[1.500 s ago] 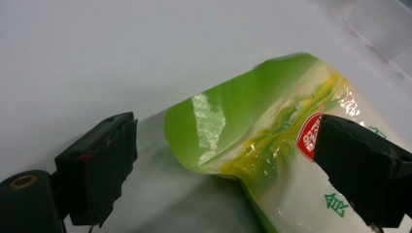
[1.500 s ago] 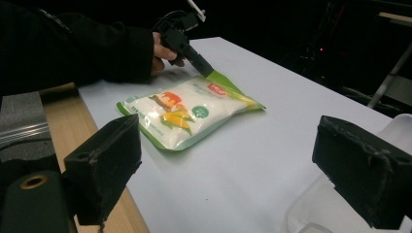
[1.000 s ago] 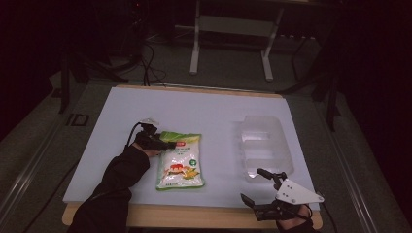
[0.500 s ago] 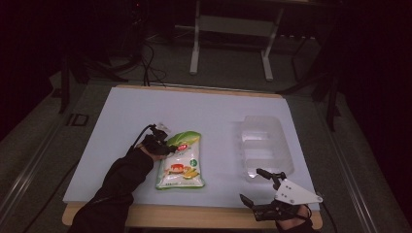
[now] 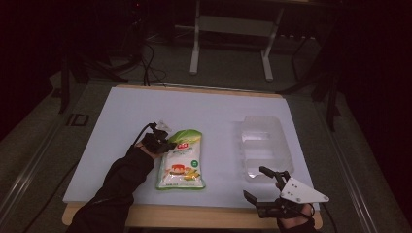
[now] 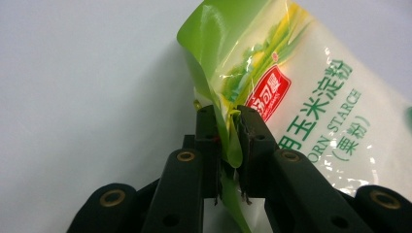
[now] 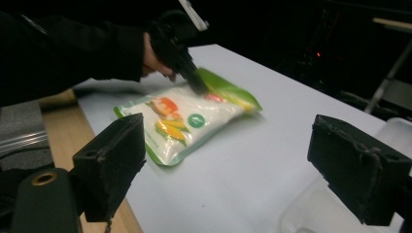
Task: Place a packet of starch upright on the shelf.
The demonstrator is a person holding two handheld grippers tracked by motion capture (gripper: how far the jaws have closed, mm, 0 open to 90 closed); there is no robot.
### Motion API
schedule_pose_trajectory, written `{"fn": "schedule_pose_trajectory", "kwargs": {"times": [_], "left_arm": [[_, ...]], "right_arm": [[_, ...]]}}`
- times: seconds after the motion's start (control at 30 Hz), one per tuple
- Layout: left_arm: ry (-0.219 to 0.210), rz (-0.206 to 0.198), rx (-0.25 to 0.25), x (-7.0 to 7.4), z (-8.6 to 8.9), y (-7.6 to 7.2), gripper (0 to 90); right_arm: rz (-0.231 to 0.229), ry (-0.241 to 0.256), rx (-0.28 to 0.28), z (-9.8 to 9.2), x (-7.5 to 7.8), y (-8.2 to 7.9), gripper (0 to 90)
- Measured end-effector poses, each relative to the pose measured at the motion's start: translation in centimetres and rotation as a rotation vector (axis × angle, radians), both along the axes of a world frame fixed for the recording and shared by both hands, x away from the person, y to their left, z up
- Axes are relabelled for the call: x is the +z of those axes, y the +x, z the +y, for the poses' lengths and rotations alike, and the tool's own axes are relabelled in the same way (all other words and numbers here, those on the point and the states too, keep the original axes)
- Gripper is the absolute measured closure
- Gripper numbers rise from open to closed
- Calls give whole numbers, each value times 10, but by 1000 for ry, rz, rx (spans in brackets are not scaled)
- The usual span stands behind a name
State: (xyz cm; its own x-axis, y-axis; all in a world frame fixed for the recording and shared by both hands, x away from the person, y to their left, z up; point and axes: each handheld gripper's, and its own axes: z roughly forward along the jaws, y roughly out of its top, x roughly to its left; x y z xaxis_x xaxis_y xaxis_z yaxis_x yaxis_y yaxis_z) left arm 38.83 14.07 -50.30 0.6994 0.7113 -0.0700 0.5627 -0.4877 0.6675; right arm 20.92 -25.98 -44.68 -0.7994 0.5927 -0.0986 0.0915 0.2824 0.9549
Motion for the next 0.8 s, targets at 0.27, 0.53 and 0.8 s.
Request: {"fn": "schedule_pose_trajectory", "kwargs": {"times": [0.27, 0.53, 0.8], "left_arm": [[-56, -51, -13, 25, 6, -14, 821], [-81, -94, -39, 44, 8, -30, 823], [-110, -132, -71, 63, 5, -43, 826]], "right_arm": [[6, -90, -83, -1, 1, 4, 195], [-37, -46, -76, -3, 4, 2, 114], [20, -20, -95, -5, 8, 5, 111]]}}
